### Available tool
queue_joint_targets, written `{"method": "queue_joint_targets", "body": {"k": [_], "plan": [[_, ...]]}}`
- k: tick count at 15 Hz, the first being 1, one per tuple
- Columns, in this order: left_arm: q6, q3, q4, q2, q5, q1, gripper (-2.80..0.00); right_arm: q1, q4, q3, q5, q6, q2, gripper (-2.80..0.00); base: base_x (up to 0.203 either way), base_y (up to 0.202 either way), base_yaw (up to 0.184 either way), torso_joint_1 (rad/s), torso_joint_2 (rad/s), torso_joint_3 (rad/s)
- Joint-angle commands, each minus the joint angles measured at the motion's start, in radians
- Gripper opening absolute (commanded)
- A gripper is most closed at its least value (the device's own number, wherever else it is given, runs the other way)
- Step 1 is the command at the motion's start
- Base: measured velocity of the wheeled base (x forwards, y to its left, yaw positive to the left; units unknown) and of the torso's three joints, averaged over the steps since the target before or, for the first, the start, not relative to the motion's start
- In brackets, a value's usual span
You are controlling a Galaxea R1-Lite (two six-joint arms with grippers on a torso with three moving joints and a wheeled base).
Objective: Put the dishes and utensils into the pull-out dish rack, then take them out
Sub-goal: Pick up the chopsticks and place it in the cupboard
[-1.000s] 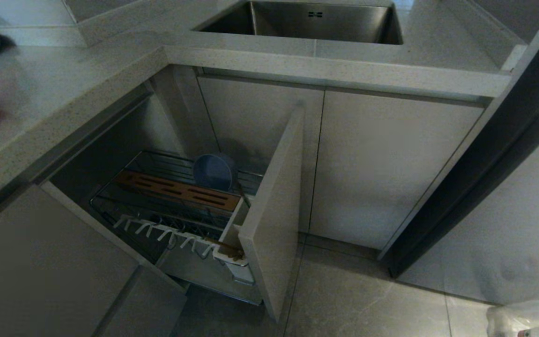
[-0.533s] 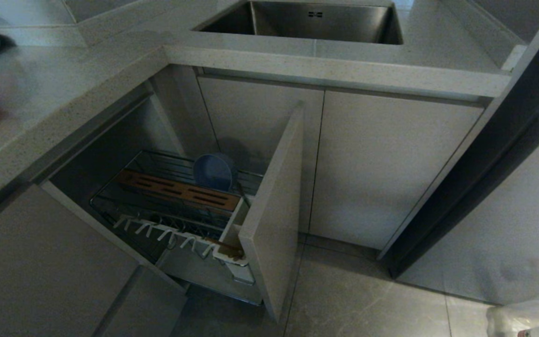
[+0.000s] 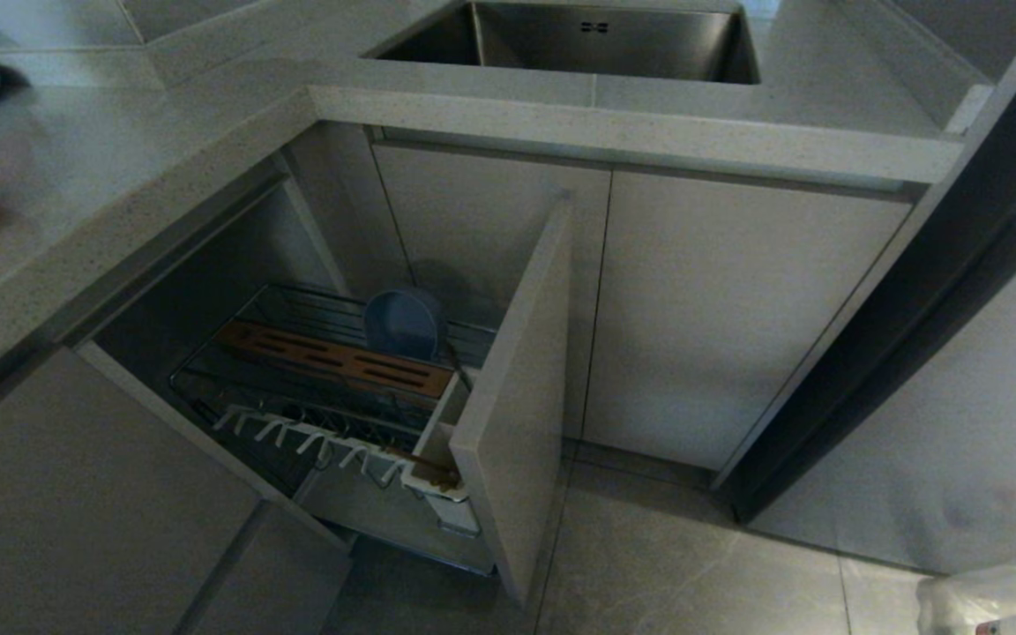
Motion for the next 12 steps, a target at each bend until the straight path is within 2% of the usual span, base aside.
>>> {"method": "queue_joint_targets", "body": {"k": [1,12], "plan": [[0.003,0.000,0.005,0.015,-0.029,0.007,0.00,0.000,0.000,0.000,0.000,0.000,0.001,-2.80,0.000,0.000,0.000,0.000,0.00,0.000],[0.007,0.003,0.008,0.055,-0.039,0.020,0.00,0.000,0.000,0.000,0.000,0.000,0.001,-2.80,0.000,0.000,0.000,0.000,0.00,0.000]]}}
